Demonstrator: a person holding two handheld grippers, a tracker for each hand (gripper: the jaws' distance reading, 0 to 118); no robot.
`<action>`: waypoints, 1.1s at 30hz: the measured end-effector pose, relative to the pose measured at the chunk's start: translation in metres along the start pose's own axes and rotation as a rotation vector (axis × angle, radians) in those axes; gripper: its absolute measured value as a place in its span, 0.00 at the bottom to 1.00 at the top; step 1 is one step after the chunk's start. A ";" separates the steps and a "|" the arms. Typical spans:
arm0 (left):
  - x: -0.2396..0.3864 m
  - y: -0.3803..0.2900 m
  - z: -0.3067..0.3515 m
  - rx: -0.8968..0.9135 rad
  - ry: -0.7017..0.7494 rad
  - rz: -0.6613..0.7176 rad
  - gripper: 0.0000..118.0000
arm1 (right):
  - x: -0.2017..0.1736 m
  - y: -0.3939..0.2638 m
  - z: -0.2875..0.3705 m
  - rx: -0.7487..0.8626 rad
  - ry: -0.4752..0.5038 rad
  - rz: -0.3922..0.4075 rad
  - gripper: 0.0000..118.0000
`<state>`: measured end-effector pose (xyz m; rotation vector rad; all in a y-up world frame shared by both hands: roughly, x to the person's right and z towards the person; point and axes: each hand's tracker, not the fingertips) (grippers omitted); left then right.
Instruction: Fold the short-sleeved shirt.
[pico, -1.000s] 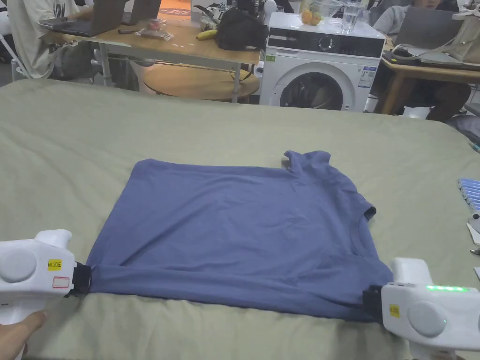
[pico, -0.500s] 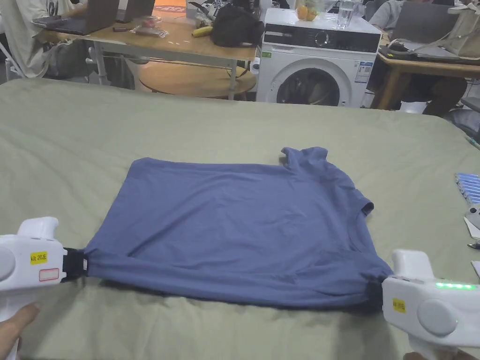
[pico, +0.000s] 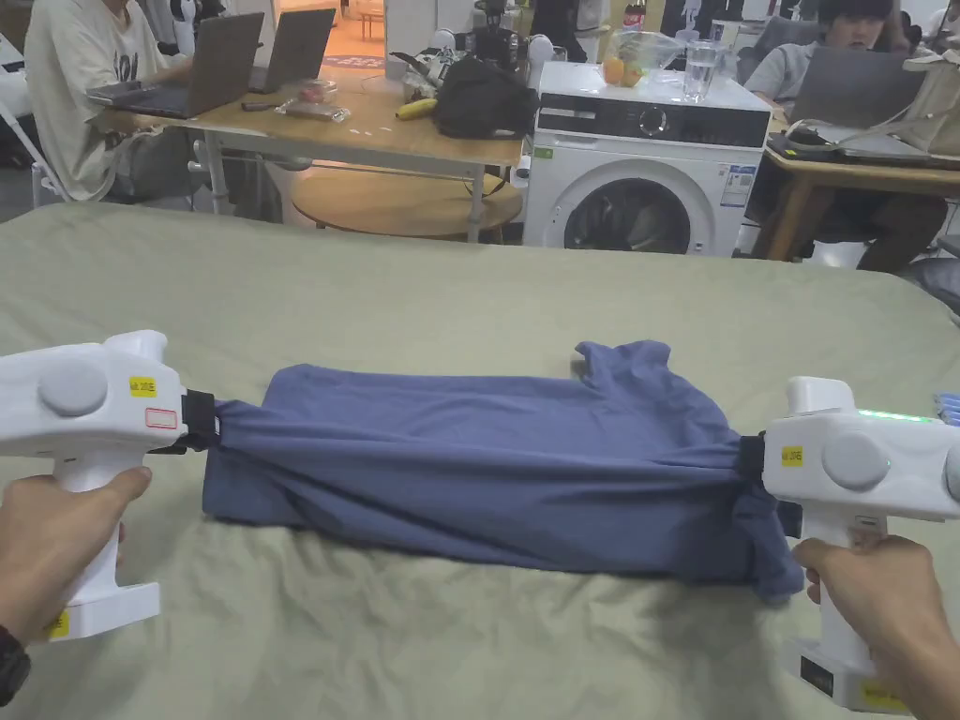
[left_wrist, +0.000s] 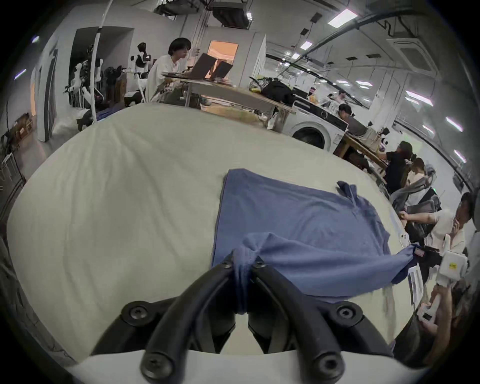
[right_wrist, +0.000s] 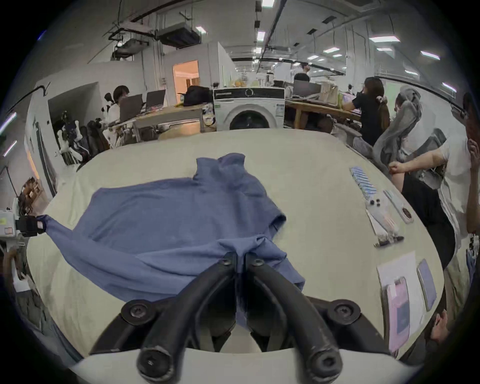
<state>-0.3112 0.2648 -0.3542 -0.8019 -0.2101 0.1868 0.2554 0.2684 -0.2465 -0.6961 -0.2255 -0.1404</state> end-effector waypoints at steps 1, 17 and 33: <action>0.001 0.005 -0.008 -0.012 0.010 -0.002 0.01 | -0.001 0.005 -0.008 -0.006 0.002 0.011 0.02; -0.001 0.008 -0.078 -0.151 -0.017 0.010 0.31 | -0.009 0.006 -0.073 -0.014 -0.047 0.011 0.43; 0.052 -0.075 0.032 0.287 -0.056 -0.104 0.00 | -0.071 -0.053 0.048 0.372 -0.020 -0.002 0.00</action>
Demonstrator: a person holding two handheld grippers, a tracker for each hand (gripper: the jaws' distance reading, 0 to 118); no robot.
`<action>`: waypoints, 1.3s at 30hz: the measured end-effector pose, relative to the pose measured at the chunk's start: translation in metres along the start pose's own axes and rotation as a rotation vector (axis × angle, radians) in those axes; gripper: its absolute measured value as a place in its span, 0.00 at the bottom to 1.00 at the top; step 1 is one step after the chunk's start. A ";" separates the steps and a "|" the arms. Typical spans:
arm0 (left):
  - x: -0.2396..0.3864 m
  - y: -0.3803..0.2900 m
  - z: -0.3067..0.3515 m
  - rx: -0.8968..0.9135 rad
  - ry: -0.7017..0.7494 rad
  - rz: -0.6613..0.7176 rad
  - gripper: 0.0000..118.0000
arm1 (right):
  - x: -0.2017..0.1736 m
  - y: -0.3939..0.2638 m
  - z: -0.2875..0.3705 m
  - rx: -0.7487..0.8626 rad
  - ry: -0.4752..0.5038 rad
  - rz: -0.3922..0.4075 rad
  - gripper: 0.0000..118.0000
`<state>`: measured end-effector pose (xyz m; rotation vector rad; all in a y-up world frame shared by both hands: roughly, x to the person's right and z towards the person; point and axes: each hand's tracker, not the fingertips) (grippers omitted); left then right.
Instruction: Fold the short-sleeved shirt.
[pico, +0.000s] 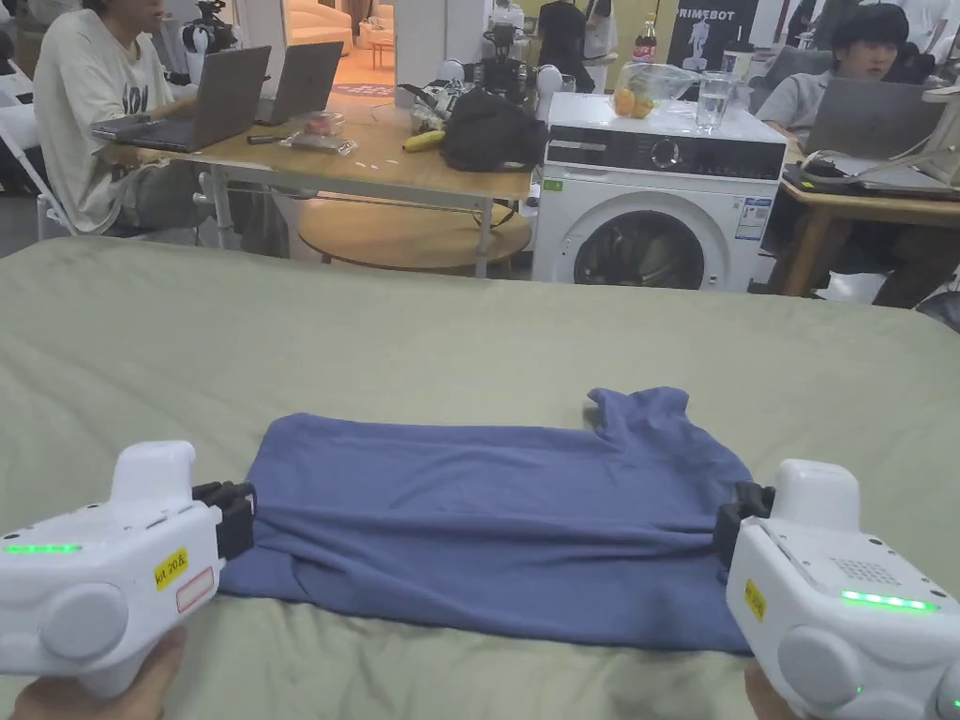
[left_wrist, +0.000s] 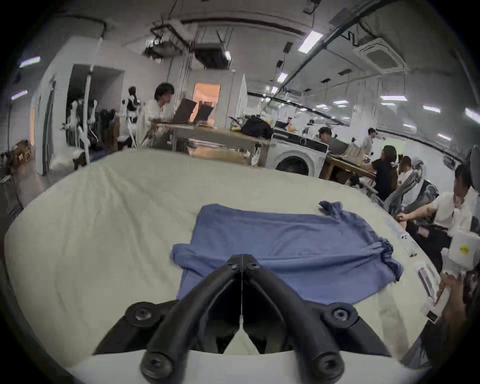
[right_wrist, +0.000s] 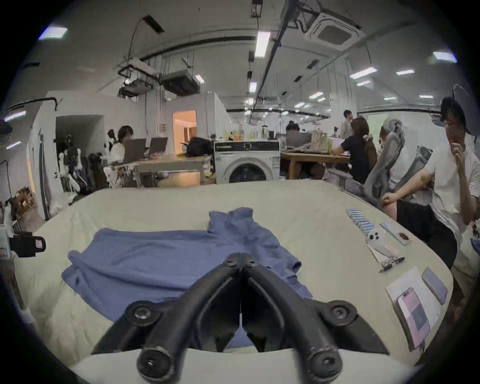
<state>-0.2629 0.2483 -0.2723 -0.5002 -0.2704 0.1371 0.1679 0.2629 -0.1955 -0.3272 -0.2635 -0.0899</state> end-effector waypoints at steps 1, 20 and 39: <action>-0.003 -0.004 -0.002 -0.014 0.010 0.002 0.00 | -0.004 -0.001 0.002 -0.004 0.004 0.005 0.00; -0.074 0.016 -0.127 -0.671 0.181 0.130 0.50 | 0.002 -0.031 -0.007 -0.132 0.009 0.080 0.00; -0.063 0.003 -0.048 -0.475 0.080 -0.003 0.00 | 0.096 -0.024 -0.064 -0.450 -0.038 0.013 0.46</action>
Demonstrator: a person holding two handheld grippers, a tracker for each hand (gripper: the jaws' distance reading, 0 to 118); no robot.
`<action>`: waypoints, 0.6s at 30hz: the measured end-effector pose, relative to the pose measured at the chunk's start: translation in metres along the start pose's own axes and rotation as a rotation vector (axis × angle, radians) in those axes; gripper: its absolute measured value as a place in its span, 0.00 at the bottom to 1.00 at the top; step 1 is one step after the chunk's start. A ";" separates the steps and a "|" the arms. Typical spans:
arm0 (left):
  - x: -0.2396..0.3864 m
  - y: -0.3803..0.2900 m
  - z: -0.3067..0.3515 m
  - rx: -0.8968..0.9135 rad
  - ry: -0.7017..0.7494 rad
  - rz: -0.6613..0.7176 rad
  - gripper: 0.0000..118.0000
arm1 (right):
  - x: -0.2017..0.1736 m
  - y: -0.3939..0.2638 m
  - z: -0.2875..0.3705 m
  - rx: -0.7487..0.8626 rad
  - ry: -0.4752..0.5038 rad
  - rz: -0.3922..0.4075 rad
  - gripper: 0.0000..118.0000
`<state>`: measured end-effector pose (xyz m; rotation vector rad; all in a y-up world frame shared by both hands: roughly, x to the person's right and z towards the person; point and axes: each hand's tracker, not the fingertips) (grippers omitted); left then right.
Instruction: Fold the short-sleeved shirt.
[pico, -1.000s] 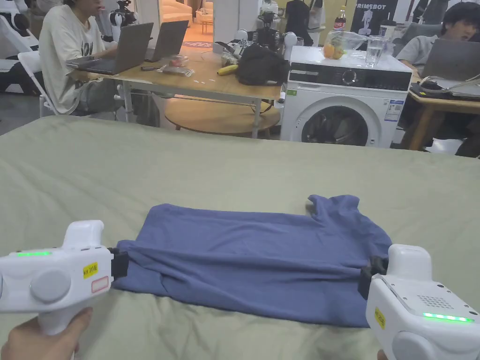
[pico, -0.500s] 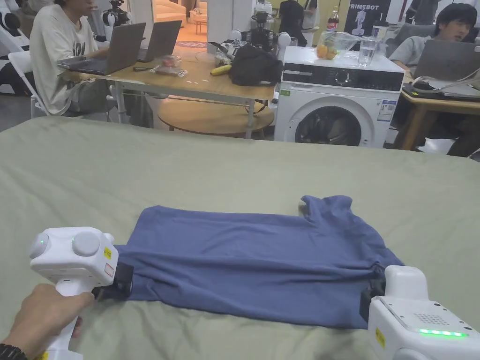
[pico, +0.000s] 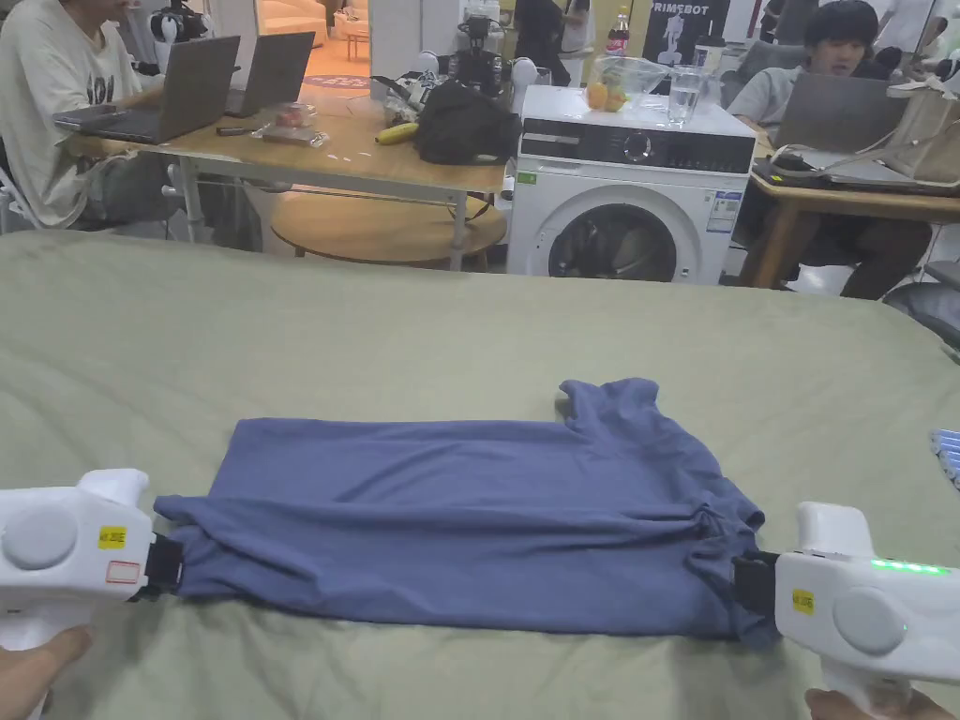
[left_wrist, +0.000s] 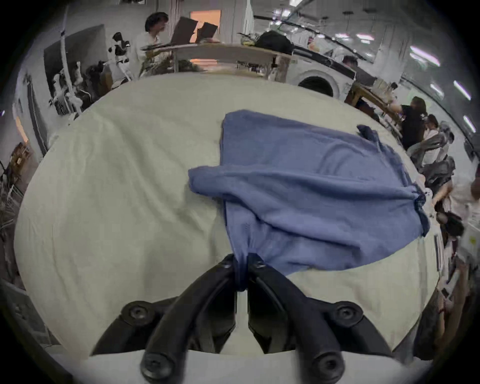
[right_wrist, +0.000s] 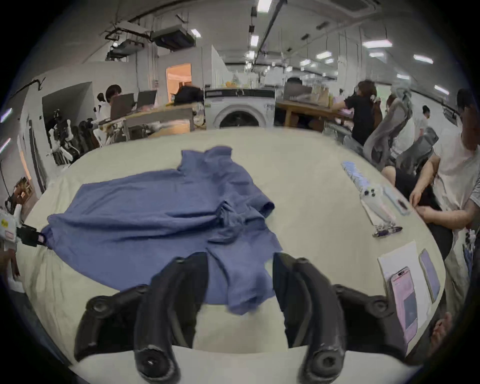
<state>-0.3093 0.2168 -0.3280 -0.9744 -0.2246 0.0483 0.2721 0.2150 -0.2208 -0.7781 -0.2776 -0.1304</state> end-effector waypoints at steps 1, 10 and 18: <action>-0.003 -0.001 0.004 0.015 -0.014 0.010 0.00 | 0.003 -0.001 -0.010 -0.040 -0.009 0.020 0.46; -0.002 -0.010 -0.004 0.029 -0.011 0.008 0.00 | -0.010 -0.017 -0.038 -0.111 0.141 0.076 0.15; -0.001 -0.008 0.035 0.104 -0.045 0.011 0.00 | -0.007 -0.007 0.026 -0.018 0.085 0.106 0.05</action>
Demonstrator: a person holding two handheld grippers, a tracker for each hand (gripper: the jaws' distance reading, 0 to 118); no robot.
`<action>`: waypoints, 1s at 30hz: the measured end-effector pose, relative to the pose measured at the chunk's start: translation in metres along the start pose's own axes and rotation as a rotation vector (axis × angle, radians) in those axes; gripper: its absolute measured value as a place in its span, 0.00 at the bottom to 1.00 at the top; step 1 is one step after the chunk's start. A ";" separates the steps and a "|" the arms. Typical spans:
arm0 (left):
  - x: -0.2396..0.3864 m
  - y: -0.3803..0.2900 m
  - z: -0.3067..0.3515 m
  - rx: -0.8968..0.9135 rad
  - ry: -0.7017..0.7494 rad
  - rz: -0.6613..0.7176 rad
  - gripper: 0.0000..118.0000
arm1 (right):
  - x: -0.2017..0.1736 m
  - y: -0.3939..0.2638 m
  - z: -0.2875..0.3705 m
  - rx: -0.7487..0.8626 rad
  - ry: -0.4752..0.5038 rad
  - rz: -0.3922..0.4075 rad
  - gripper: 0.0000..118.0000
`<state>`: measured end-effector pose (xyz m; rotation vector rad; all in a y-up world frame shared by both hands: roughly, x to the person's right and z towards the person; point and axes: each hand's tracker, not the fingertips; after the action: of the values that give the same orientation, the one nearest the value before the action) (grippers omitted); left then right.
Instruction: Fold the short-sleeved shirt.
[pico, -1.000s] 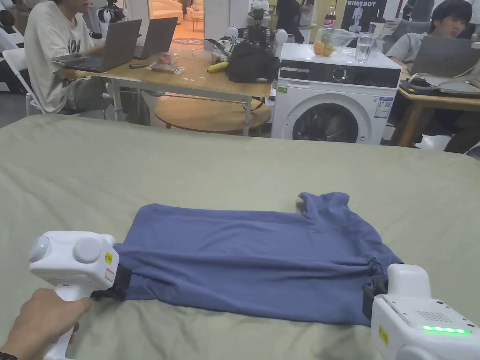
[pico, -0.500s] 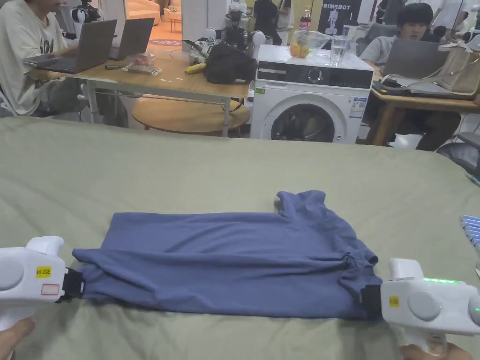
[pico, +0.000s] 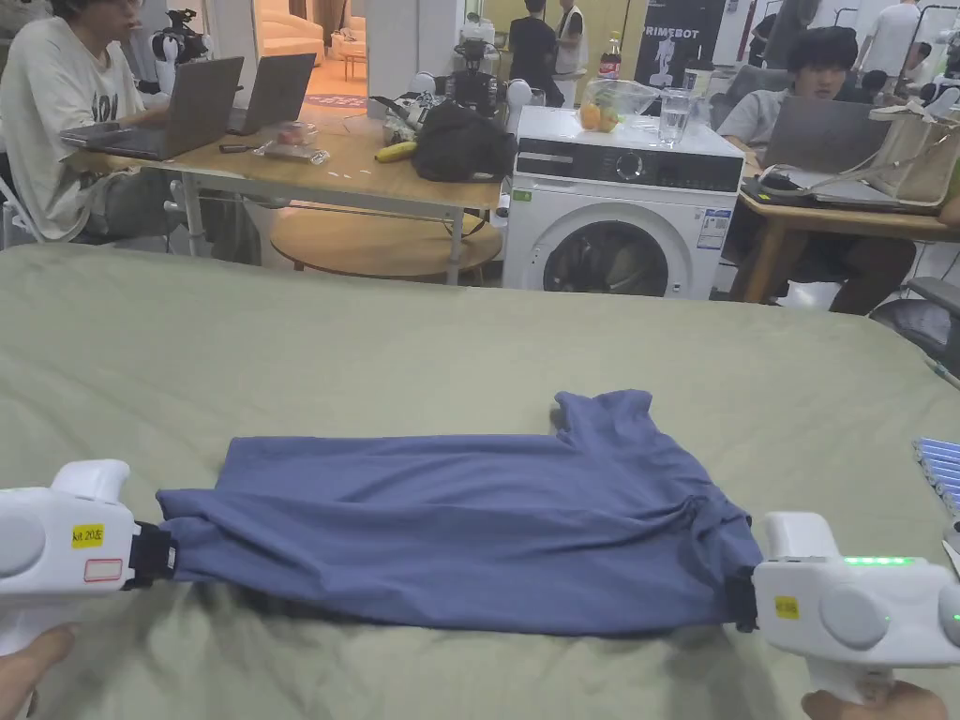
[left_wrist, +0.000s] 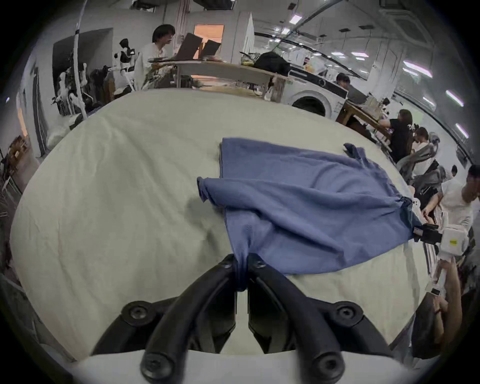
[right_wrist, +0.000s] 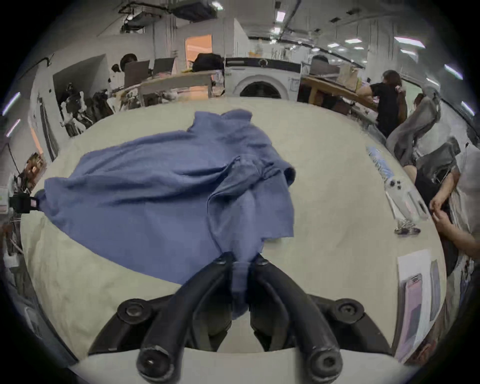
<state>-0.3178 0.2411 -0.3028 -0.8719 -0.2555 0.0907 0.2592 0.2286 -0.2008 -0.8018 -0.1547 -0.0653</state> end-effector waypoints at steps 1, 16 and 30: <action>-0.001 -0.001 0.007 0.006 0.000 0.001 0.00 | -0.001 0.000 0.011 0.011 -0.009 0.004 0.05; -0.036 -0.097 0.015 -0.096 0.019 0.066 0.00 | -0.020 -0.091 0.033 -0.162 -0.058 0.058 0.05; -0.010 -0.082 0.029 -0.021 0.082 0.054 0.30 | -0.050 -0.063 0.062 -0.011 -0.187 0.032 0.43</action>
<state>-0.3373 0.2083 -0.2236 -0.9013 -0.1570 0.1025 0.1954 0.2292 -0.1220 -0.8208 -0.3184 0.0396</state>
